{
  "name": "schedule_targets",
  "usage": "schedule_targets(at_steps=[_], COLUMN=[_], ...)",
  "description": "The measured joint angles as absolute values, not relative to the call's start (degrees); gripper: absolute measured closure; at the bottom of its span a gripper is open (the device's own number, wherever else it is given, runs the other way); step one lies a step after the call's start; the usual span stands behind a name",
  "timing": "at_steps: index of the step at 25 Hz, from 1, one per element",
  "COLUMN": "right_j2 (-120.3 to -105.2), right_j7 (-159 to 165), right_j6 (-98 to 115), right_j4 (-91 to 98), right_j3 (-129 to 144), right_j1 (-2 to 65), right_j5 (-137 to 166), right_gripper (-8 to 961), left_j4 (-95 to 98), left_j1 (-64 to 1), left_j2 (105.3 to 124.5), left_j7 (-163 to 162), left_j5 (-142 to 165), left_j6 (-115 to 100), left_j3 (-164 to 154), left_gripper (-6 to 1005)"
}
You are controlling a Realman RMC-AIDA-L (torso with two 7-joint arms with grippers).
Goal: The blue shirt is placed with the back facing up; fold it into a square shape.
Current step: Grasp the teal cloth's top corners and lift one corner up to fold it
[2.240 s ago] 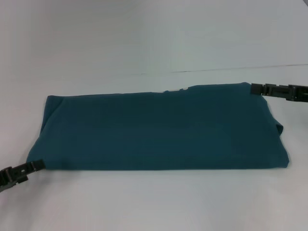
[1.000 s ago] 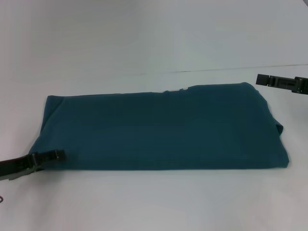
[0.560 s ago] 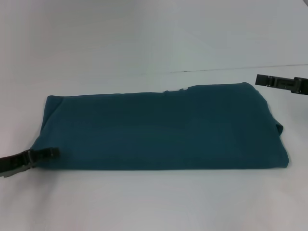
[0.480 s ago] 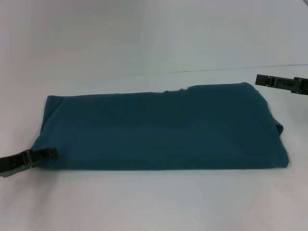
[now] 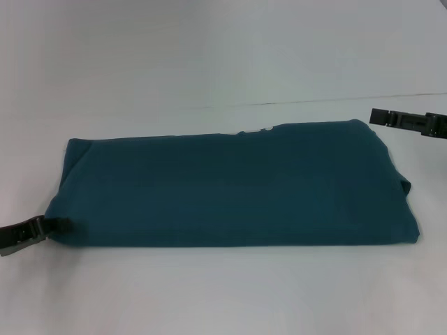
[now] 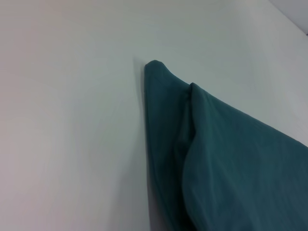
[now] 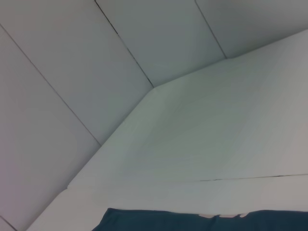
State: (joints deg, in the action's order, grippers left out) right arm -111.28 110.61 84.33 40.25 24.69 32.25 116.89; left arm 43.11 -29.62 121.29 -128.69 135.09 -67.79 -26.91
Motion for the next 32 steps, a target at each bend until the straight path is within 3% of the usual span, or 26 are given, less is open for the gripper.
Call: schedule_targets(at_steps=[7,12,15,18,22,29,32], right_j2=[-111.58,-112.16,-112.81,-113.83,-116.6,-119.63,-119.75], right_j7=[110.4,109.8,109.3,108.7,107.1,99.2,95.1], right_j6=[83.5,82.9,82.7,81.6,78.2,69.6,63.2], right_j4=[39.7,39.6,39.5,39.3,38.6,32.3,25.7], right_j3=[24.8,24.8,25.0,25.1,26.4,27.9,30.2], right_j1=[32.2,32.0,31.9,32.0,33.5,38.2,42.3], right_j5=[116.9,116.9,116.9,116.9,116.9,116.3,116.1], right_gripper=[44,56,65,71,72,226,290], left_j4=[43.2,43.3,43.7,45.2,46.9,47.3,47.9], left_j1=[-29.5,-29.4,-29.2,-28.2,-27.3,-27.3,-27.2], left_j2=[121.29,121.29,121.23,121.13,120.73,119.57,119.1], left_j7=[-128.6,-128.4,-128.3,-128.2,-127.7,-123.8,-122.5], left_j5=[135.1,134.9,134.8,134.2,133.2,131.2,129.4], left_j6=[-66.8,-66.5,-66.6,-67.0,-68.7,-74.8,-77.8], left_j3=[-26.6,-26.5,-26.1,-25.6,-24.1,-18.3,-16.3], left_gripper=[705,934,972,973,973,972,972])
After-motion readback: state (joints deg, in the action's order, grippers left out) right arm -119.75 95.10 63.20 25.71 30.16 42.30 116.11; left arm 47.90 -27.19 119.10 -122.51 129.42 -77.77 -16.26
